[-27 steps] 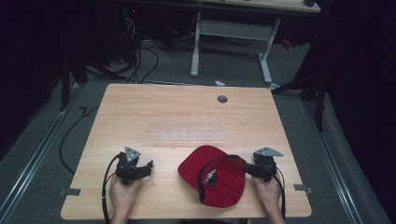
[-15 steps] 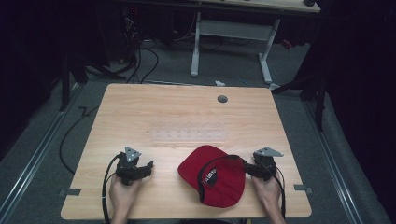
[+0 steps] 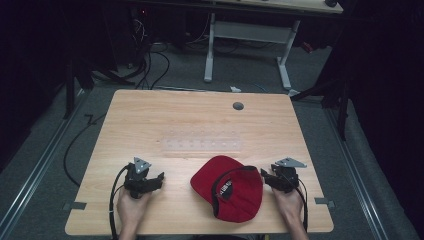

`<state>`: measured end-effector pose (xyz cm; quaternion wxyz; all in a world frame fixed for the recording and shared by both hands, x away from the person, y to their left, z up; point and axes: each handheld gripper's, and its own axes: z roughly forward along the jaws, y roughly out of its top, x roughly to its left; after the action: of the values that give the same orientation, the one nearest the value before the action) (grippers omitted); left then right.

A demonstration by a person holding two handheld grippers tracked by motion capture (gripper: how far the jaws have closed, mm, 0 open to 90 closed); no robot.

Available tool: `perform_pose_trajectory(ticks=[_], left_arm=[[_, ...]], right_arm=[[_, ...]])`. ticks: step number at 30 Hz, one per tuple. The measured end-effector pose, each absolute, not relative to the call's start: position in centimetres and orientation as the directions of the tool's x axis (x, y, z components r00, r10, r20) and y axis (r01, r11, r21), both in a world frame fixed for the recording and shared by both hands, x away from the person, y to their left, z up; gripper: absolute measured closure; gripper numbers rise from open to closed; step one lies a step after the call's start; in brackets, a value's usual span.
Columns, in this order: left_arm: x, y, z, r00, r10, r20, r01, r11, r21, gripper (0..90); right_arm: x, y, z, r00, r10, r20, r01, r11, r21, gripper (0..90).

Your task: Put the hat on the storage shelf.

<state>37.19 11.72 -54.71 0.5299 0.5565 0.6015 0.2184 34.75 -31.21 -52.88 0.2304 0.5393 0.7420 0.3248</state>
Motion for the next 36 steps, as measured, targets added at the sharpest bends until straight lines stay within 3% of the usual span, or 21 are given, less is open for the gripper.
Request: perform_pose_trajectory(ticks=[7, 15, 24, 36], left_arm=[[37.2, 11.7, -54.7, 0.181, 0.901, -0.394, 0.438, 0.285, 0.852, 26.6], [37.2, 11.7, -54.7, 0.182, 0.901, -0.394, 0.439, 0.284, 0.853, 26.5], [37.2, 11.7, -54.7, 0.182, 0.901, -0.394, 0.439, 0.284, 0.852, 26.3], [37.2, 11.7, -54.7, 0.182, 0.901, -0.394, 0.439, 0.284, 0.852, 26.2]], right_arm=[[34.1, -31.9, -52.6, -0.309, 0.950, 0.039, 0.644, 0.179, 0.744, 51.5], [33.1, -32.5, -51.5, -0.303, 0.950, 0.077, 0.600, 0.127, 0.790, 43.1], [31.5, -32.4, -49.5, -0.395, 0.911, 0.119, 0.553, 0.132, 0.823, 34.7], [31.9, -29.4, -48.7, -0.515, 0.852, 0.096, 0.515, 0.218, 0.829, 31.4]])
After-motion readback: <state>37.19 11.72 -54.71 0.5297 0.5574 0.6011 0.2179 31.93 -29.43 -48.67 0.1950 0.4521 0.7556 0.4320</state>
